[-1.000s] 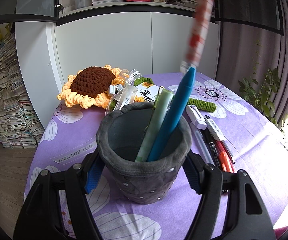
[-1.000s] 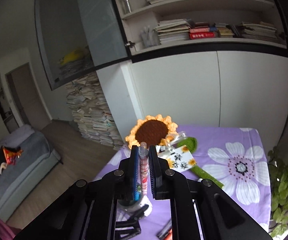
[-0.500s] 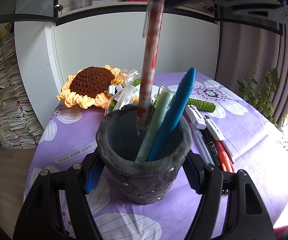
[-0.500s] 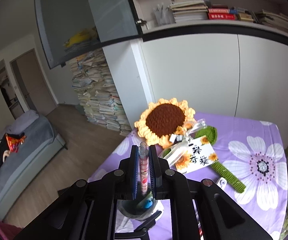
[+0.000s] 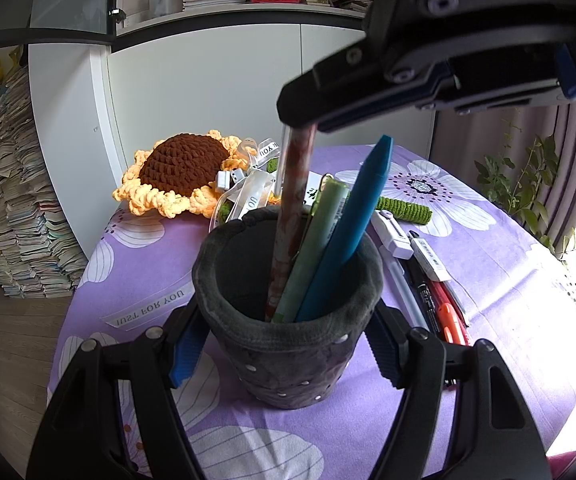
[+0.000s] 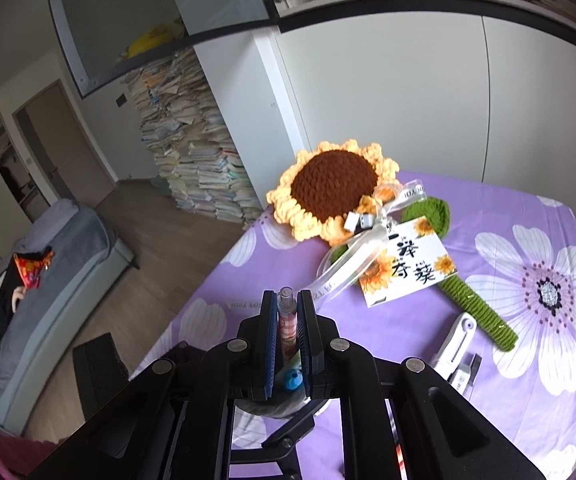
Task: Organize stationery
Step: 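Lower the pink pen into the gray cup and open the right tool, then grasp the silver marker with the right tool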
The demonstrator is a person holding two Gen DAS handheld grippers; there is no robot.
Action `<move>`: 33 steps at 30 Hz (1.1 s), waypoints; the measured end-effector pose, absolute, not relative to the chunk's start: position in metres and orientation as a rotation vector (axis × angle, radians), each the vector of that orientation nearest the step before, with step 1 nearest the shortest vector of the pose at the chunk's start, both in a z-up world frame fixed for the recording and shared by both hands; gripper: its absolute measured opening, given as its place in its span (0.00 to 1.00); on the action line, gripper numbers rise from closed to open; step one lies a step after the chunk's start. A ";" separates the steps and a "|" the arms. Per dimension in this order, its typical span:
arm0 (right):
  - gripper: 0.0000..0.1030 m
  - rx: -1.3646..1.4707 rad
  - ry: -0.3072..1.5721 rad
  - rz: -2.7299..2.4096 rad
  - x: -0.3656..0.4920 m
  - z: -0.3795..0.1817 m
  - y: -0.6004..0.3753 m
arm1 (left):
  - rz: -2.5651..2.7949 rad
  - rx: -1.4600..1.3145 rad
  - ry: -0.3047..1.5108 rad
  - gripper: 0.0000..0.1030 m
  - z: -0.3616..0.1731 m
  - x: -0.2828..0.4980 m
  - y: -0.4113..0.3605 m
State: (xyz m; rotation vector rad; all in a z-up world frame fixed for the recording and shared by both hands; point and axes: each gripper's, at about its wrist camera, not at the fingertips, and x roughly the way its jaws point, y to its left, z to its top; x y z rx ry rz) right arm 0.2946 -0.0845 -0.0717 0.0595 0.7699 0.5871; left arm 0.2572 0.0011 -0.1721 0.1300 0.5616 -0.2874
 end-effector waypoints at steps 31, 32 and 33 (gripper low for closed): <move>0.11 0.232 1.022 0.145 0.316 -0.139 -0.209 | -0.285 0.129 0.562 0.68 -0.173 0.257 0.001; 0.11 0.237 1.042 0.130 0.321 -0.146 -0.211 | -0.284 0.129 0.563 0.68 -0.173 0.256 0.001; 0.11 0.251 1.055 0.121 0.323 -0.152 -0.216 | -0.283 0.129 0.562 0.68 -0.173 0.256 0.001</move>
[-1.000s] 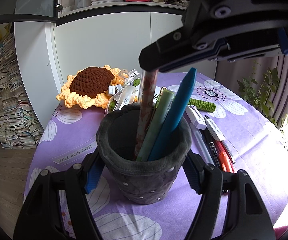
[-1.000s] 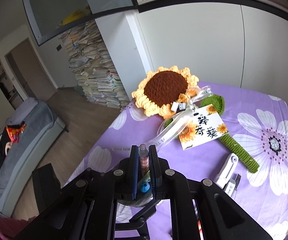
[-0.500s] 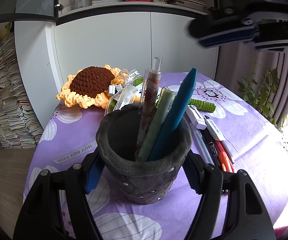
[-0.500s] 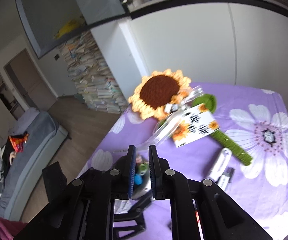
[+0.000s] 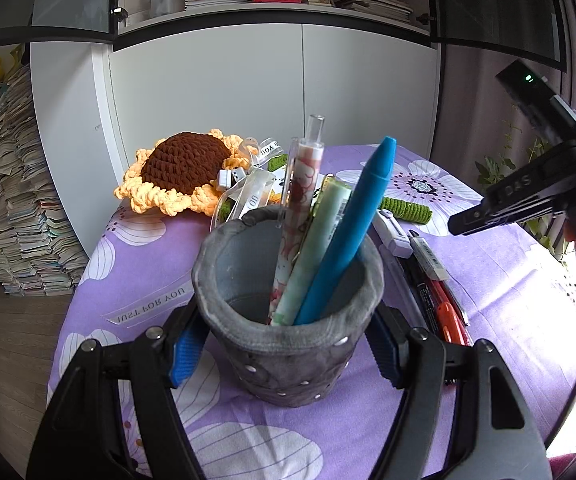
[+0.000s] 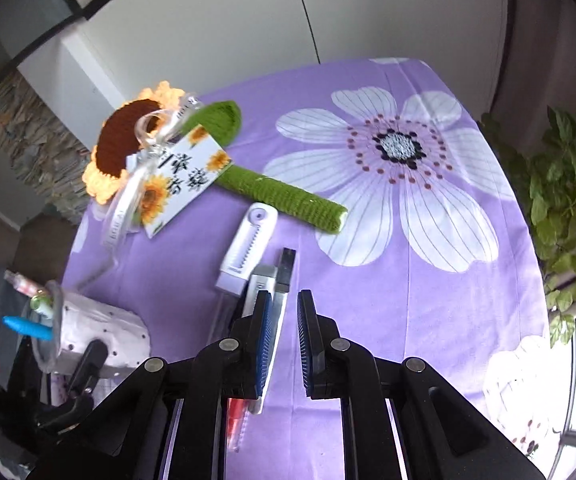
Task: Organize stationery
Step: 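Grasp the silver marker with the right tool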
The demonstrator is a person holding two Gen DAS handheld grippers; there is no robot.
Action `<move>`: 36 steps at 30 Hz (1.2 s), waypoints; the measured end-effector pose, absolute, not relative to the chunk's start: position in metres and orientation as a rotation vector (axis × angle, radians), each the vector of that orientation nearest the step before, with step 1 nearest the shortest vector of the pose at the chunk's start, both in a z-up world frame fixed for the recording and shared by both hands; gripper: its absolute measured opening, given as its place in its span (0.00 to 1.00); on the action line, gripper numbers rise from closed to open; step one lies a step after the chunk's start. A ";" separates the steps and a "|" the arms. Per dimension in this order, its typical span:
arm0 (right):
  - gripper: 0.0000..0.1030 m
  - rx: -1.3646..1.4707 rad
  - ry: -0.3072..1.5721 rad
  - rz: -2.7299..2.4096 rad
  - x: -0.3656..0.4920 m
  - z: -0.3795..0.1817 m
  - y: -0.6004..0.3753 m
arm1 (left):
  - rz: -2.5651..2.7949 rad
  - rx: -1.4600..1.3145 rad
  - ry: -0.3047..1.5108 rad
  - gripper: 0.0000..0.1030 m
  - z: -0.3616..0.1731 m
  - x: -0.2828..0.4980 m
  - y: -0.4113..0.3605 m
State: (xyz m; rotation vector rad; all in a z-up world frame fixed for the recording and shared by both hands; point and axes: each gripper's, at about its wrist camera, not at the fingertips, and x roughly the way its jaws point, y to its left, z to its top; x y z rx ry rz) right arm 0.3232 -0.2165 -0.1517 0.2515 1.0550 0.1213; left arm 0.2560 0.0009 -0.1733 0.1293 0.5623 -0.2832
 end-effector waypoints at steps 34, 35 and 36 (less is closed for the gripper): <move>0.12 0.333 1.159 0.143 0.373 -0.184 -0.208 | -0.284 0.127 0.565 0.68 -0.174 0.256 0.001; 0.12 0.338 1.142 0.148 0.369 -0.179 -0.209 | -0.284 0.127 0.565 0.68 -0.174 0.257 0.000; 0.12 0.339 1.125 0.151 0.365 -0.175 -0.210 | -0.284 0.127 0.565 0.68 -0.174 0.257 0.001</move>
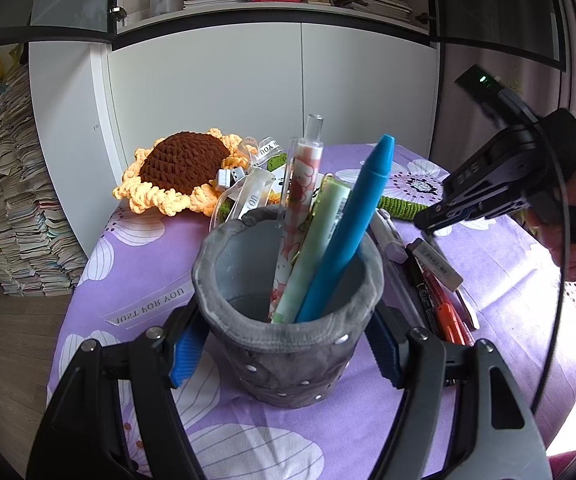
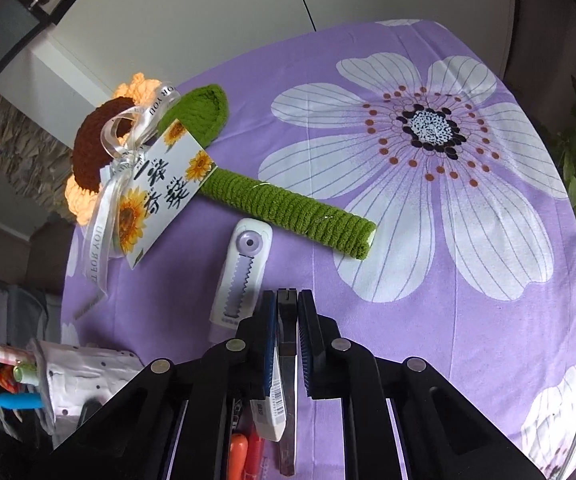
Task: Organize stationery
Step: 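Grasp the silver marker with the right tool, then lower the silver marker into the gray cup and open the right tool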
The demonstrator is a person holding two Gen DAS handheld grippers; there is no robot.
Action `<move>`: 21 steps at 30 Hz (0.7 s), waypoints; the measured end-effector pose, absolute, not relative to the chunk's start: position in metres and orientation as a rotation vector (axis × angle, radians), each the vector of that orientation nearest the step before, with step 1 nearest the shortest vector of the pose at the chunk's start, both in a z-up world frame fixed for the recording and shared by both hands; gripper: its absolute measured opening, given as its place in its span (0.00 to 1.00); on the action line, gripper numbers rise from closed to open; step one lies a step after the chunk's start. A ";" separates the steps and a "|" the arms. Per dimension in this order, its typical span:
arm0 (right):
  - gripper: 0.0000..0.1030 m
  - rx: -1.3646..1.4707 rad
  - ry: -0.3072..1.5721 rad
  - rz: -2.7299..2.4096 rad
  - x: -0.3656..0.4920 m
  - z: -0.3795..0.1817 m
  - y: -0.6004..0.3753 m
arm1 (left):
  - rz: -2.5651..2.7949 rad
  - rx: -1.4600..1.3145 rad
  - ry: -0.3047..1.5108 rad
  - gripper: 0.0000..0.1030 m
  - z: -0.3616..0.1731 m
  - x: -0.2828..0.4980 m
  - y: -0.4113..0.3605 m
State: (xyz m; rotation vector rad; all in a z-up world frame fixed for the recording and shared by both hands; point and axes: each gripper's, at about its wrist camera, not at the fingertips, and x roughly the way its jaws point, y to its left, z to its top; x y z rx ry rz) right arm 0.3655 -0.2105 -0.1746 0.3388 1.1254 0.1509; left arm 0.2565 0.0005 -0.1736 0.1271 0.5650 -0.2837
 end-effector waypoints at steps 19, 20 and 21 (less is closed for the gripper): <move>0.11 0.212 0.686 0.322 0.257 -0.030 -0.180 | -0.284 0.127 0.565 0.68 -0.173 0.257 0.001; 0.11 0.208 0.665 0.344 0.253 -0.023 -0.175 | -0.284 0.127 0.565 0.68 -0.173 0.257 0.001; 0.11 0.206 0.643 0.369 0.249 -0.016 -0.170 | -0.284 0.127 0.565 0.68 -0.173 0.257 0.001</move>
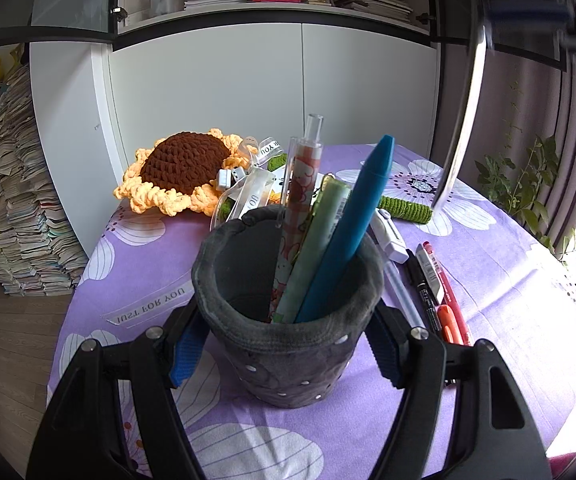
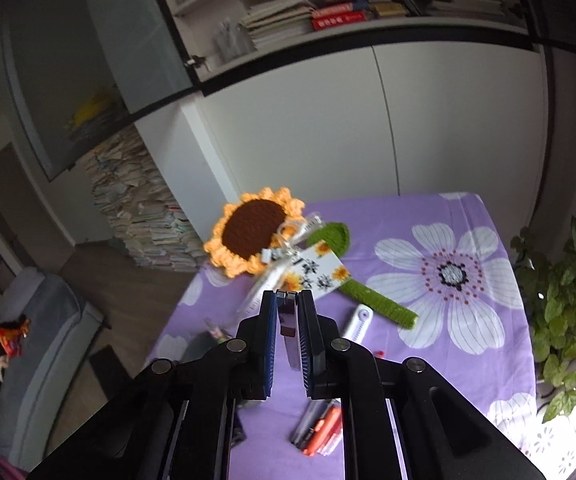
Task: Organize stationery
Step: 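Lower the silver marker into the gray cup and open the right tool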
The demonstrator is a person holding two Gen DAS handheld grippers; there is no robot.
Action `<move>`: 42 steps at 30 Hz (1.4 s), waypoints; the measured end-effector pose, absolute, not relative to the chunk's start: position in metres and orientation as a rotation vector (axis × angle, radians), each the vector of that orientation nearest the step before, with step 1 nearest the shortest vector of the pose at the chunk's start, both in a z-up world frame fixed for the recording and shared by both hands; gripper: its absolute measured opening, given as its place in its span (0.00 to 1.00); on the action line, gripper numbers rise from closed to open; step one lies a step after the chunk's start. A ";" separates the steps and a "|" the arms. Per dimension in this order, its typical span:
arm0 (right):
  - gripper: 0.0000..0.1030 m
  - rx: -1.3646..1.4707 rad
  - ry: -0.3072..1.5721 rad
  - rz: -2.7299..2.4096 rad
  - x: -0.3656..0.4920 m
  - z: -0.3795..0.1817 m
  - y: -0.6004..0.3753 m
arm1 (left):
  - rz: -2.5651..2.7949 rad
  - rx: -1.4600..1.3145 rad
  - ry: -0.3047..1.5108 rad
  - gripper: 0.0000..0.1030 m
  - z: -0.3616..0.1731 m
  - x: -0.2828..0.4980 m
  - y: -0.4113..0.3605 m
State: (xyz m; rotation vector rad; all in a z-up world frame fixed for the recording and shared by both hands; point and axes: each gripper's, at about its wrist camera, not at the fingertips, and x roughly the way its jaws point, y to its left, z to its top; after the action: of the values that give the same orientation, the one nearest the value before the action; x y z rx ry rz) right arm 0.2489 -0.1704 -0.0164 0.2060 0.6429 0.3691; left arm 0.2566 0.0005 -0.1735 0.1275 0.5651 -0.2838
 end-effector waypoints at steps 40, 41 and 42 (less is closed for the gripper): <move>0.12 0.033 0.778 0.611 0.288 -0.069 -0.074 | -0.290 0.125 0.575 0.68 -0.173 0.257 0.001; 0.12 0.041 0.781 0.608 0.288 -0.069 -0.076 | -0.289 0.127 0.575 0.68 -0.173 0.257 0.001; 0.12 0.051 0.780 0.607 0.287 -0.068 -0.079 | -0.288 0.127 0.575 0.68 -0.173 0.257 0.001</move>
State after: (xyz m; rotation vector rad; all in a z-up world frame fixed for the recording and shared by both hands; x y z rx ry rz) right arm 0.2874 -0.0786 -0.0683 0.0513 0.7800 0.6067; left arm 0.2568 0.0011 -0.1735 0.1272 0.5753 -0.2883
